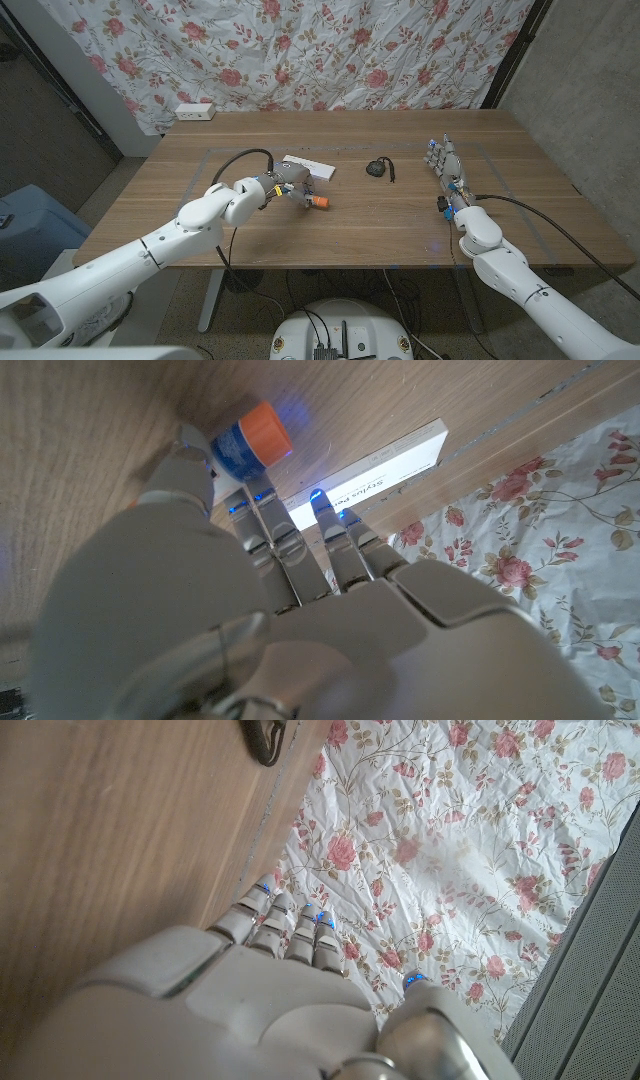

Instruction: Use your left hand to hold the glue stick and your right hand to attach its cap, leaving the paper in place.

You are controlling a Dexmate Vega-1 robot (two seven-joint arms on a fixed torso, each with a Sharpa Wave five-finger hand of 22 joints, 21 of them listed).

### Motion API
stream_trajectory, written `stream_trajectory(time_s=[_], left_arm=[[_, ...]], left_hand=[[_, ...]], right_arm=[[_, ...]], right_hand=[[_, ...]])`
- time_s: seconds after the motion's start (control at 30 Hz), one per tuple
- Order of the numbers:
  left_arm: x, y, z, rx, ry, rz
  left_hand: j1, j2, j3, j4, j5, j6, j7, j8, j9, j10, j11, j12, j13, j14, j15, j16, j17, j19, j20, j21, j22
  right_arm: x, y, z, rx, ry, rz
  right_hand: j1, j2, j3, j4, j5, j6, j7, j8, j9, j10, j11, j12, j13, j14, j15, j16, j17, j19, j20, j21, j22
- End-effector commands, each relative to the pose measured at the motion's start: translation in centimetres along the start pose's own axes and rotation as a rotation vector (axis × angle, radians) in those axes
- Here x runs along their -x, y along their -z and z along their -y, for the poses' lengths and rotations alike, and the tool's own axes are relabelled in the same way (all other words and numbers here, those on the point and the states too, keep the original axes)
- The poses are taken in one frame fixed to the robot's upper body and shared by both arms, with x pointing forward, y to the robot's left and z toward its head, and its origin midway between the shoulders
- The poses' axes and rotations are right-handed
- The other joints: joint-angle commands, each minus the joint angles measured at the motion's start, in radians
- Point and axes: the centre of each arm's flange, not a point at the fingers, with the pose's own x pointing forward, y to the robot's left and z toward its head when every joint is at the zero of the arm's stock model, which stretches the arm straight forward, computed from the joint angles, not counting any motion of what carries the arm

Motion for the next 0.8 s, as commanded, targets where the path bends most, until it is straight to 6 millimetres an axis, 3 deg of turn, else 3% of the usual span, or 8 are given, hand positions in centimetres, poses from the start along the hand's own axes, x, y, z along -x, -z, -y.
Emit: stream_trajectory(time_s=[0.03,0.8], left_arm=[[0.00,-0.42,0.32,-0.060,-0.013,-0.019],[0.11,-0.91,0.87,-0.123,-0.013,-0.111]], left_hand=[[0.020,0.032,-0.003,0.002,0.000,0.014,-0.021,0.007,0.002,0.008,-0.015,0.004,0.004,-0.005,-0.152,0.003,0.001,-0.002,-0.012,0.003,0.004],[-0.003,0.015,-0.019,0.002,0.002,-0.018,-0.026,0.000,0.000,-0.034,-0.015,-0.001,0.002,0.000,-0.150,0.005,0.001,-0.004,-0.013,0.003,0.004]], right_arm=[[-0.23,0.22,-0.05,-0.005,0.007,-0.005],[-0.50,0.38,-0.15,-0.009,-0.001,-0.017]], right_hand=[[0.002,0.072,0.010,0.000,0.001,0.002,0.007,0.006,-0.001,0.005,0.004,0.002,0.001,-0.003,0.001,-0.003,0.002,0.002,0.002,-0.001,-0.001],[0.000,0.070,0.017,0.002,-0.002,0.003,0.007,0.006,-0.001,0.006,0.003,0.002,0.001,-0.008,0.006,-0.009,0.003,-0.005,0.008,-0.007,-0.001]])
